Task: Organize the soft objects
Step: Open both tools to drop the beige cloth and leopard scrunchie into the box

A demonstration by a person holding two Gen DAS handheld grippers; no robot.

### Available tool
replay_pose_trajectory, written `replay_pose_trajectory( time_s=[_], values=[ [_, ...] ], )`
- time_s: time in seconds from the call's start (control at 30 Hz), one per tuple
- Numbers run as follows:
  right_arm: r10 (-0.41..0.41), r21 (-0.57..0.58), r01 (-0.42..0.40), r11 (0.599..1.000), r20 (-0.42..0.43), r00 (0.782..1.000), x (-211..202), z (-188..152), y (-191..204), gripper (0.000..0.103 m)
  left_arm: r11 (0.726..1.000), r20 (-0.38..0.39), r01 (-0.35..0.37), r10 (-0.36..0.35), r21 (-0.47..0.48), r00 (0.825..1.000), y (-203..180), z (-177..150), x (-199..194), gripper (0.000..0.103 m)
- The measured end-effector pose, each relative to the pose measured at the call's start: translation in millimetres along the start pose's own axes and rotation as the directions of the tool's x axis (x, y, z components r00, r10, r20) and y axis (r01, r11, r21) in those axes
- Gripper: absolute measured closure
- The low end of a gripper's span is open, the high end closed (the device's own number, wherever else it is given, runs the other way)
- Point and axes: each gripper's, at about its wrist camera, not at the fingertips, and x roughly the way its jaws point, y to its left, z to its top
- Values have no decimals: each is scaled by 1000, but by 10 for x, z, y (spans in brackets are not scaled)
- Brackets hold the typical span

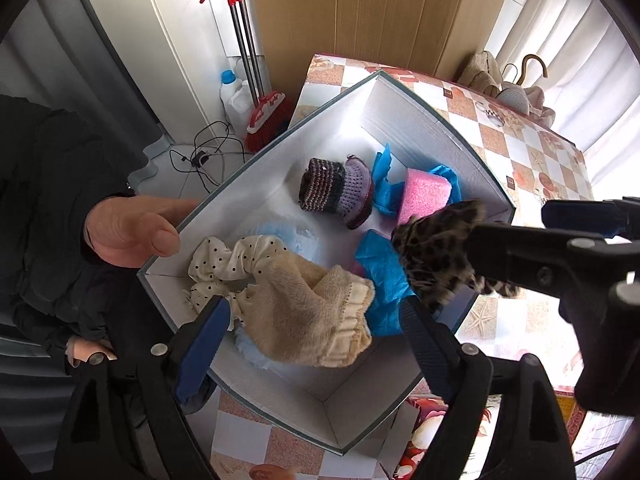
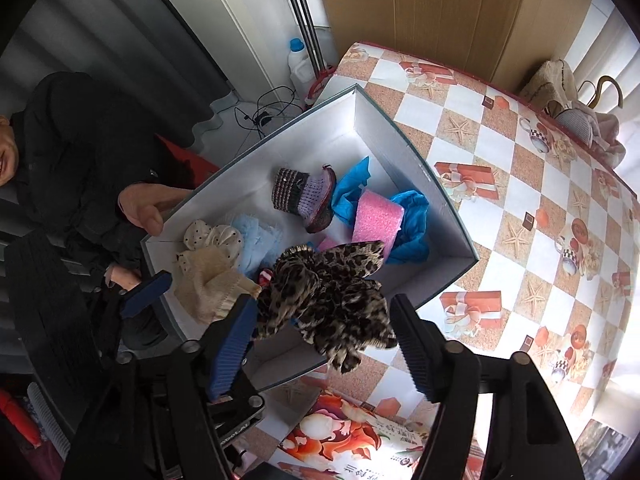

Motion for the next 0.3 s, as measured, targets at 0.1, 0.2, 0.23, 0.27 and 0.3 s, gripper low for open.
replay_pose_trajectory(
  time_s=[0.1,0.2,0.23,0.27,0.3],
  values=[
    [-33,37,34,999,-21,999,11,17,-110,0,999,-14,-15,14,-35,1000,79,41,26,13],
    [-56,49,57,997,-10,998,-28,-3,-170,0,995,-4,-67,67,-72,998,131,50,38,13],
    [-62,47,62,997,-8,998,-40,-10,-174,0,995,10,-54,55,-80,998,156,48,24,13],
    [-67,45,67,997,-4,998,-53,-16,-180,0,996,9,-41,42,-77,999,152,47,24,13],
    [-67,45,67,997,-4,998,-53,-16,-180,0,997,1,-29,29,-65,1000,133,48,29,13]
  ],
)
